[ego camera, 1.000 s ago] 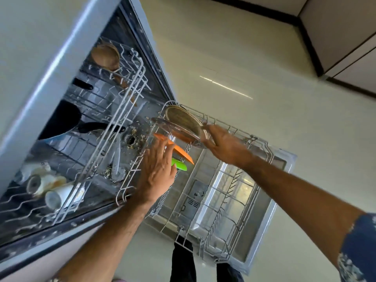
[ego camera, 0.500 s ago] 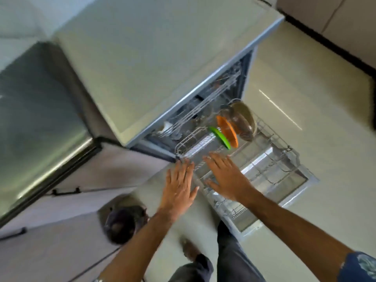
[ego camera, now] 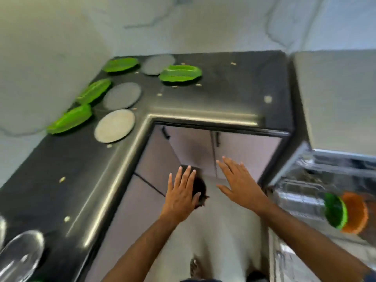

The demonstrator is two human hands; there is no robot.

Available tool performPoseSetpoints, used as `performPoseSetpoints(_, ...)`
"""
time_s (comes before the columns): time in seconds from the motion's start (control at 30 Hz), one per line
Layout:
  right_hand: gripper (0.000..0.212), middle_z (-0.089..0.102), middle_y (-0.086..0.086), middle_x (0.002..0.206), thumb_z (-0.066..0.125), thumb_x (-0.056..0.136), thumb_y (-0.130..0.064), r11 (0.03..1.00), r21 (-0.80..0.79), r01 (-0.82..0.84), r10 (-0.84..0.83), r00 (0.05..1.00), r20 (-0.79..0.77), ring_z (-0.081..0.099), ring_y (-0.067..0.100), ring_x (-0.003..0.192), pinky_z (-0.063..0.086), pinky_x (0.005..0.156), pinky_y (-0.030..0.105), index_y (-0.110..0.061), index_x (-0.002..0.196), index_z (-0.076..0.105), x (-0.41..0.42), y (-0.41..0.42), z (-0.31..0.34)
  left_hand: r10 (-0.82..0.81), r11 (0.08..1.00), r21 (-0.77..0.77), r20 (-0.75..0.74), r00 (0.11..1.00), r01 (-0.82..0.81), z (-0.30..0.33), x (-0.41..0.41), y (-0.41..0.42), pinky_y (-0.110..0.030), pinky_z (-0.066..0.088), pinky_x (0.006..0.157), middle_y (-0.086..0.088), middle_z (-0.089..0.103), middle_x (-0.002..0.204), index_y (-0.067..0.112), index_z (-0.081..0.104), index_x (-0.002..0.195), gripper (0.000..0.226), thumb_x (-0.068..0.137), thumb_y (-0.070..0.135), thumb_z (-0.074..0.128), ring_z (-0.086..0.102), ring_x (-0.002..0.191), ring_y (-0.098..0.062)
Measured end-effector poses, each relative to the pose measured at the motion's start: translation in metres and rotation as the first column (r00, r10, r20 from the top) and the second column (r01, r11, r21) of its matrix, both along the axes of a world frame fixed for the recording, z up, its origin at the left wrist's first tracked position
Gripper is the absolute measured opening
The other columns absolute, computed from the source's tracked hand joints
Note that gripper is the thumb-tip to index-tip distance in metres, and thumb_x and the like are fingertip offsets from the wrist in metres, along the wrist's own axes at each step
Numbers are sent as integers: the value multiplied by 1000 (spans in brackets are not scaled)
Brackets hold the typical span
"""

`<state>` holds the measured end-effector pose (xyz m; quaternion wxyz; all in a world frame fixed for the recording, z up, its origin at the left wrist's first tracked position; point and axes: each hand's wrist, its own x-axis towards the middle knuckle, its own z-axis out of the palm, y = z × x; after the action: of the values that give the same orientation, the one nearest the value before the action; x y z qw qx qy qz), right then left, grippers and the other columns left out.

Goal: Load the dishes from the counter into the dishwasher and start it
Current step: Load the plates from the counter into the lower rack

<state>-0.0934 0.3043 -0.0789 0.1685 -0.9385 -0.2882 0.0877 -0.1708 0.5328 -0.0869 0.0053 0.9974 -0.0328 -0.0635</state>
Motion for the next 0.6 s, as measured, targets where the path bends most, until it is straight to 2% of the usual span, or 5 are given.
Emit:
performPoseSetpoints(0.1,76,8,3,166,46,99,-51,991,-11,-134,135,990,38,9,23,153,8,124,47,-23,159,10,5,85,22,137,991,-4,44,990,-137,18,-21,76,-55,4,124,-3,8,168,18,20,159,69,100,48,40,0,155,-29)
performPoseSetpoints(0.2,73,9,0,166,47,100,-48,969,-1,-248,248,968,40,9,20,153,6,124,46,-24,159,12,8,162,39,272,962,-13,76,959,-272,32,-43,144,-55,3,124,-3,5,168,19,19,159,68,101,47,40,-4,155,-28)
performPoseSetpoints(0.33,69,14,0,165,49,100,-46,932,-7,-363,363,931,46,14,19,152,9,124,45,-24,158,18,17,236,56,405,914,-62,82,910,-401,40,-58,210,-53,9,124,-3,9,167,19,23,157,64,101,45,41,1,155,-26)
performPoseSetpoints(0.43,68,19,3,164,51,99,-43,920,-22,-392,393,919,19,20,20,150,15,124,46,-22,157,21,37,278,63,466,882,-111,76,881,-457,36,-57,243,-51,11,124,-4,13,167,19,25,156,64,101,44,43,6,155,-25)
performPoseSetpoints(0.6,74,8,9,166,52,100,-39,902,-86,-424,417,905,-86,13,26,152,14,124,39,-16,159,13,88,344,66,490,866,-138,38,871,-481,17,-35,283,-47,12,124,-2,12,167,20,14,159,68,102,46,39,8,155,-21)
